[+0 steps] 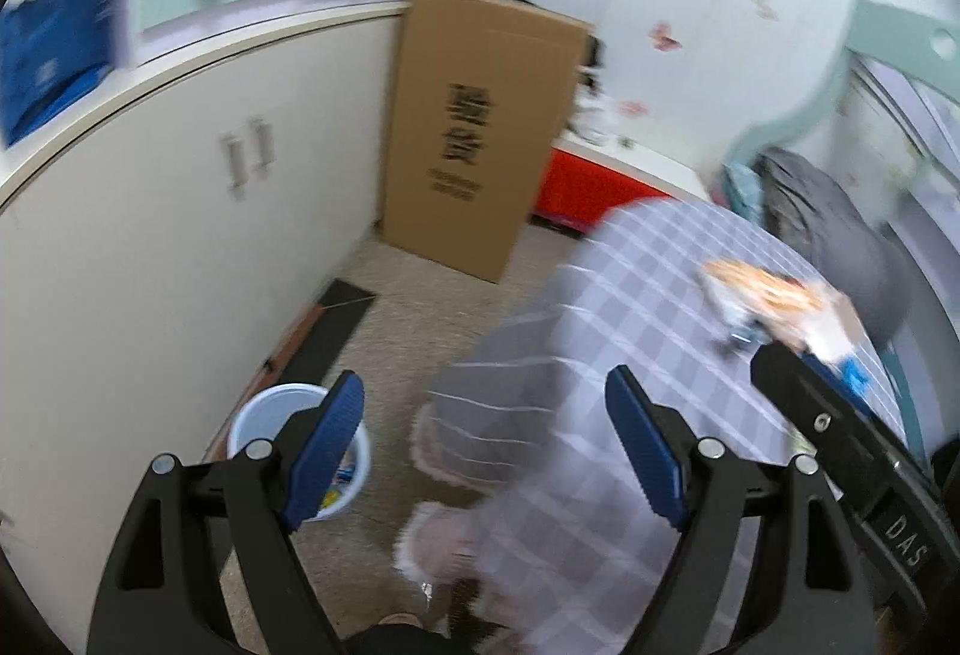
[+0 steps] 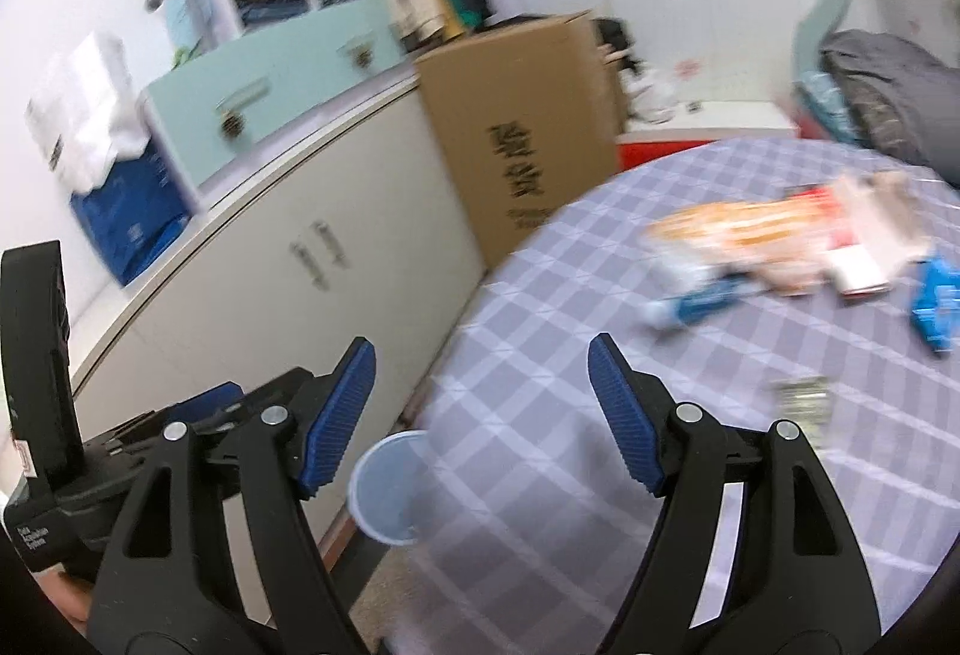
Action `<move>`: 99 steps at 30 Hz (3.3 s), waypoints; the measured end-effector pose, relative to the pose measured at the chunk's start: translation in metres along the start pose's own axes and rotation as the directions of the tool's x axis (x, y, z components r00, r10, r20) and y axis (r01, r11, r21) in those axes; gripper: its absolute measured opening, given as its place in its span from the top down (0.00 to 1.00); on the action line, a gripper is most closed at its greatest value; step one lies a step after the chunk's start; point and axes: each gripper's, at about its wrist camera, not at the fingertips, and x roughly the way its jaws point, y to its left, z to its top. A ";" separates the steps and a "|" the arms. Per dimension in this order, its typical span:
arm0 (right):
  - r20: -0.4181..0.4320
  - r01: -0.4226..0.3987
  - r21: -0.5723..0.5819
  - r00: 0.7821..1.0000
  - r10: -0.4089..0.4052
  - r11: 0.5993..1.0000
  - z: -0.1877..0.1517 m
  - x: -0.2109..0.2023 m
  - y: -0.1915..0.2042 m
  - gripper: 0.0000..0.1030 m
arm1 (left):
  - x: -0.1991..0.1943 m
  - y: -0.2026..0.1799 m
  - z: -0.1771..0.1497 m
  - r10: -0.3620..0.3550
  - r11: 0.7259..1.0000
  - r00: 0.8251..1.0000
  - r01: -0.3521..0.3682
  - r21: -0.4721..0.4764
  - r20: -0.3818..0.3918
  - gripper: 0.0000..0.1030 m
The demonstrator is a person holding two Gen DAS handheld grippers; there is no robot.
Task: Collect trash
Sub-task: 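Swing both tools back toward the remaining trash on the table, then grasp the clear-green snack packet with the left tool while the right tool grasps the blue snack bag, then carry both to the wastebasket and open both tools to drop them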
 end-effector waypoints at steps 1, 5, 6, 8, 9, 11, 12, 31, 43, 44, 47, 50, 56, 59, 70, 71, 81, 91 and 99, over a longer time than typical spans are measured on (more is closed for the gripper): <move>0.012 0.029 0.011 0.999 -0.030 1.000 0.002 -0.012 -0.019 0.29 | 0.002 -0.022 -0.003 -0.023 0.999 1.000 0.023 0.030 -0.008 0.22; 0.027 0.122 0.051 0.992 -0.123 0.991 0.005 -0.043 -0.075 0.28 | 0.012 -0.087 -0.013 -0.099 0.988 0.994 0.104 0.111 -0.054 0.21; 0.027 0.139 0.070 0.990 -0.142 0.988 0.005 -0.051 -0.092 0.28 | 0.014 -0.102 -0.016 -0.114 0.984 0.991 0.122 0.129 -0.067 0.21; 0.020 0.177 0.100 0.983 -0.180 0.979 0.003 -0.061 -0.119 0.27 | 0.022 -0.135 -0.024 -0.139 0.973 0.985 0.154 0.173 -0.098 0.22; 0.017 0.188 0.111 0.981 -0.191 0.976 0.003 -0.065 -0.128 0.27 | 0.025 -0.147 -0.028 -0.144 0.967 0.983 0.164 0.194 -0.112 0.21; 0.011 0.213 0.144 0.976 -0.217 0.966 0.000 -0.074 -0.154 0.27 | 0.032 -0.172 -0.036 -0.146 0.955 0.980 0.176 0.238 -0.137 0.21; 0.007 0.223 0.156 0.974 -0.227 0.962 -0.001 -0.077 -0.164 0.26 | 0.034 -0.181 -0.041 -0.146 0.950 0.979 0.179 0.257 -0.142 0.21; -0.078 0.284 0.190 0.959 -0.274 0.940 -0.009 -0.071 -0.228 0.24 | 0.068 -0.224 -0.052 -0.075 0.911 0.987 0.126 0.393 -0.142 0.83; -0.173 0.416 0.206 0.906 -0.385 0.886 0.018 -0.016 -0.250 0.18 | 0.061 -0.185 -0.008 -0.056 0.961 0.998 0.064 0.268 -0.037 0.83; -0.182 0.425 0.204 0.902 -0.392 0.882 0.019 -0.012 -0.251 0.18 | 0.062 -0.183 -0.006 -0.051 0.962 0.998 0.058 0.265 -0.033 0.83; -0.206 0.449 0.170 0.887 -0.414 0.877 0.023 -0.001 -0.252 0.18 | 0.063 -0.174 -0.003 -0.049 0.966 0.998 0.057 0.253 -0.038 0.83; -0.229 0.492 0.112 0.858 -0.459 0.863 0.023 0.003 -0.248 0.29 | 0.066 -0.166 0.001 -0.044 0.968 0.998 0.053 0.246 -0.039 0.83; -0.230 0.506 0.081 0.848 -0.478 0.859 0.021 -0.007 -0.253 0.84 | 0.063 -0.155 0.002 -0.054 0.973 0.998 0.062 0.224 -0.044 0.83; -0.219 0.461 0.113 0.875 -0.431 0.880 0.014 -0.017 -0.256 0.86 | 0.060 -0.147 -0.001 -0.059 0.974 0.997 0.068 0.214 -0.047 0.83; -0.102 0.283 0.107 0.957 -0.273 0.953 0.015 -0.065 -0.185 0.86 | 0.035 -0.105 -0.001 -0.079 0.983 0.997 0.081 0.163 -0.015 0.83; -0.098 0.252 0.092 0.965 -0.243 0.963 0.018 -0.065 -0.171 0.86 | 0.032 -0.100 -0.001 -0.080 0.985 0.997 0.081 0.155 -0.010 0.83; -0.185 -0.055 -0.097 0.982 0.036 0.994 0.015 -0.002 -0.008 0.86 | 0.016 0.001 0.002 -0.022 0.999 0.999 0.021 0.042 0.028 0.83; -0.412 -0.264 -0.246 0.899 0.146 0.933 -0.051 0.121 0.162 0.86 | 0.051 0.173 -0.025 0.111 0.974 0.992 -0.122 -0.190 -0.066 0.83; -0.595 -0.276 -0.304 0.802 0.045 0.912 -0.127 0.249 0.214 0.86 | 0.125 0.283 -0.068 0.148 0.920 0.964 -0.217 -0.326 -0.222 0.83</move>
